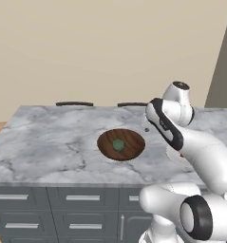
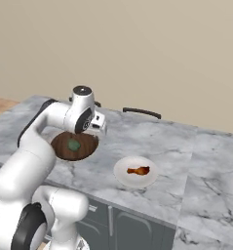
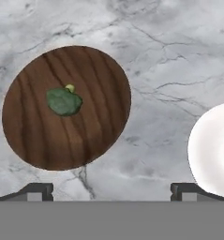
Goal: Place the chicken drumstick on the plate and place the broccoli on the same plate.
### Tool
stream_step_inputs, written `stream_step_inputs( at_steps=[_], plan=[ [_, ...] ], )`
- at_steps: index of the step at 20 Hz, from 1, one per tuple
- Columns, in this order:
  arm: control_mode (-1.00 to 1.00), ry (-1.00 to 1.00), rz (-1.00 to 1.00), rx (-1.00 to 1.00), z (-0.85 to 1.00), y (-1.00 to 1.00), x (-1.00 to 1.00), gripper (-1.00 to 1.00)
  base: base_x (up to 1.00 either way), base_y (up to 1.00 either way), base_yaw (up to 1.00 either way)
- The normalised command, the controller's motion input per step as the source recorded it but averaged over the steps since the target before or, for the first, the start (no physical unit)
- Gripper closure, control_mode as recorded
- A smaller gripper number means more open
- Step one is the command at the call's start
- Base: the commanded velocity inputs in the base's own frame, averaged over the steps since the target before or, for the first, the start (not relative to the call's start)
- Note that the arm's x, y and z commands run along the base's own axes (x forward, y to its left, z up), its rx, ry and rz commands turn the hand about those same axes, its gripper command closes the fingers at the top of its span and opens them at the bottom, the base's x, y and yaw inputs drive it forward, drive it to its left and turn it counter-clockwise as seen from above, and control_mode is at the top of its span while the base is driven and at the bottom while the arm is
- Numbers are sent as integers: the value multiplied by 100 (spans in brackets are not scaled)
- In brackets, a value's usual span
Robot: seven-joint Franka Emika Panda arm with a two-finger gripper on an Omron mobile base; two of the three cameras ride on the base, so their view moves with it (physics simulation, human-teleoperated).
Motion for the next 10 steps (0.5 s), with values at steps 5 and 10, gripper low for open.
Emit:
stream_step_inputs(
  at_steps=[5,10],
  plan=[
    [-100,0,29,0,0,50,7,-100,0,0,0],
    [-100,0,21,0,0,52,19,-100,0,0,0]
  ],
)
